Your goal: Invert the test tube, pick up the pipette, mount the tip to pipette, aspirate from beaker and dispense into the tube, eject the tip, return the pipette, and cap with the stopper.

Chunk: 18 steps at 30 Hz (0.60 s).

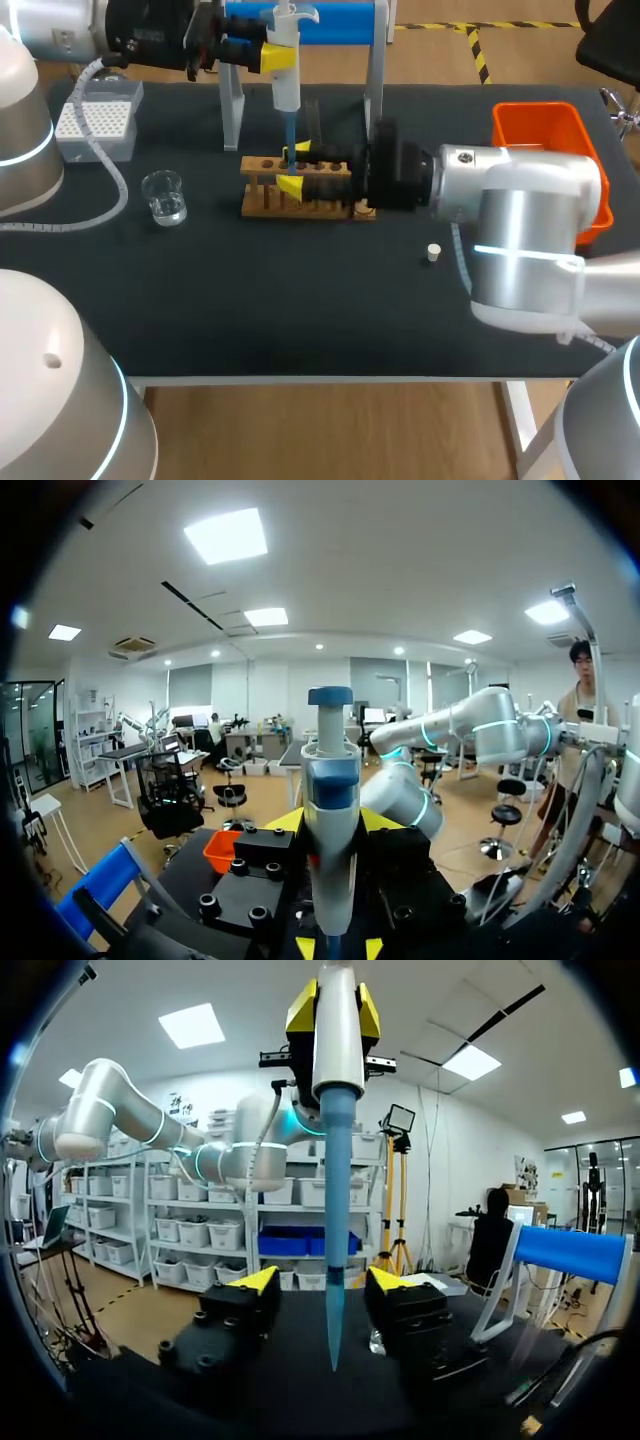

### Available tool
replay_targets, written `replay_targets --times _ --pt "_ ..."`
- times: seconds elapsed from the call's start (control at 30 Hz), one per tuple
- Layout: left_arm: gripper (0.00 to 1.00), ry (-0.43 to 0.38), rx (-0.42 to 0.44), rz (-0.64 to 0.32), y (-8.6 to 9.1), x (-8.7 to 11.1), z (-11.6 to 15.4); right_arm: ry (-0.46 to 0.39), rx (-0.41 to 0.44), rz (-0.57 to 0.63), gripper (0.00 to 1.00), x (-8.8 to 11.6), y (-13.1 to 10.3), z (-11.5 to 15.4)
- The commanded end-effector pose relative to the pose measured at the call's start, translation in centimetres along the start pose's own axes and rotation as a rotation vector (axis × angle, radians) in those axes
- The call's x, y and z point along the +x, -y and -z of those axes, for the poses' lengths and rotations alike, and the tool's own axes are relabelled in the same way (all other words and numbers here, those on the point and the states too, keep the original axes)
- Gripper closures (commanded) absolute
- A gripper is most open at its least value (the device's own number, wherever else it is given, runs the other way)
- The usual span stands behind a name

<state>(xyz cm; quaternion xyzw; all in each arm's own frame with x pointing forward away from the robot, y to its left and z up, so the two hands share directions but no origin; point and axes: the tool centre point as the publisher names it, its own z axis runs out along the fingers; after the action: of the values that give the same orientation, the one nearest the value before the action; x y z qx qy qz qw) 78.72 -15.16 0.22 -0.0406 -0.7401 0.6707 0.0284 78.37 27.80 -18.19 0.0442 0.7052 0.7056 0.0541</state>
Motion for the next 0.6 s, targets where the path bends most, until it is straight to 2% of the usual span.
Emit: replay_targets --times 0.03,0.33,0.6 --pt "1.00 -0.001 -0.001 -0.001 0.1 -0.1 0.0 -0.020 0.010 -0.014 0.00 0.1 1.7 1.3" --pt "1.00 -0.001 -0.001 -0.001 0.1 -0.1 0.0 -0.004 0.066 -0.068 0.00 0.4 4.8 3.5" --pt "1.00 -0.001 -0.001 -0.001 0.1 -0.1 0.0 -0.004 0.066 -0.068 0.00 0.4 4.8 3.5"
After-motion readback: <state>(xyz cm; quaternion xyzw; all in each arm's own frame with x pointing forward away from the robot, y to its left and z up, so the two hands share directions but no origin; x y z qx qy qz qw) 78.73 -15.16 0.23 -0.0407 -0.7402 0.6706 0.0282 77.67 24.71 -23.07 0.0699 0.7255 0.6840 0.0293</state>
